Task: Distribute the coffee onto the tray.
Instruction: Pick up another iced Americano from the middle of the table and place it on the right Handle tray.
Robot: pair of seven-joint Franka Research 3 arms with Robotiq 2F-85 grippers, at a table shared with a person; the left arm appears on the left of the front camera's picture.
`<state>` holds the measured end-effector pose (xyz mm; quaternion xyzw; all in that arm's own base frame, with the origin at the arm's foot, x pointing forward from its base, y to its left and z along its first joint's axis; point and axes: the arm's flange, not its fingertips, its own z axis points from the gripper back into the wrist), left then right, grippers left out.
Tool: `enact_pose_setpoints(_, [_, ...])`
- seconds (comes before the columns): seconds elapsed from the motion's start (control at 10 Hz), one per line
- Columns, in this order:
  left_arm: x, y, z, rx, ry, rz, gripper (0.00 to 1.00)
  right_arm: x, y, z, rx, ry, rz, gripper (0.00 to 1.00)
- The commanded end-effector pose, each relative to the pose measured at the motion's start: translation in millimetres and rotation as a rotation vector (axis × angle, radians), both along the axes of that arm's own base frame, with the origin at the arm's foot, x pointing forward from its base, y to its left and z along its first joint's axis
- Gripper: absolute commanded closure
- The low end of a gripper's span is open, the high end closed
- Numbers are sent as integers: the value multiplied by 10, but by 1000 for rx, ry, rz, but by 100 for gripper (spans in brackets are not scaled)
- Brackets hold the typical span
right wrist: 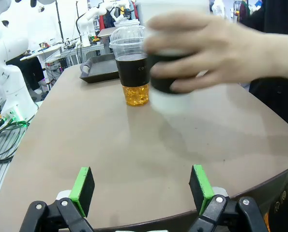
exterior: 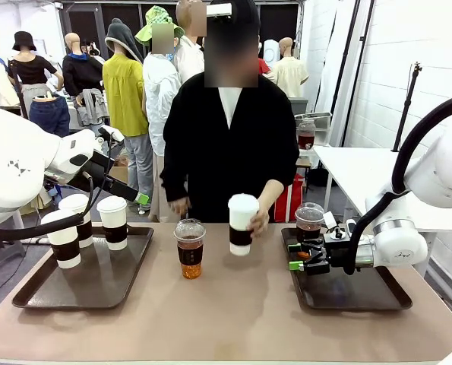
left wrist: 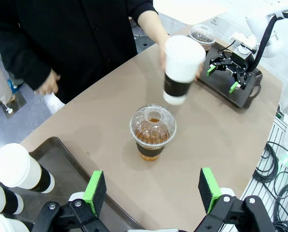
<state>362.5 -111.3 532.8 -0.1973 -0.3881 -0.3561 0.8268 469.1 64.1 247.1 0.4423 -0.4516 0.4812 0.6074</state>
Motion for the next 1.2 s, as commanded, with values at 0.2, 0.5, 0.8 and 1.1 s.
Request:
enact_pose_setpoints(0.2, [3, 12, -7, -3, 6, -2, 0, -13, 7, -7, -1, 2, 0, 0])
enact_pose_setpoints(0.5, [3, 12, -7, -3, 6, -2, 0, -13, 7, -7, -1, 2, 0, 0])
enact_pose_setpoints(0.8, [3, 12, -7, -3, 6, -2, 0, -13, 7, -7, -1, 2, 0, 0])
enact_pose_setpoints(1.1, [3, 12, -7, -3, 6, -2, 0, 0, 0, 0, 0, 0, 0, 0])
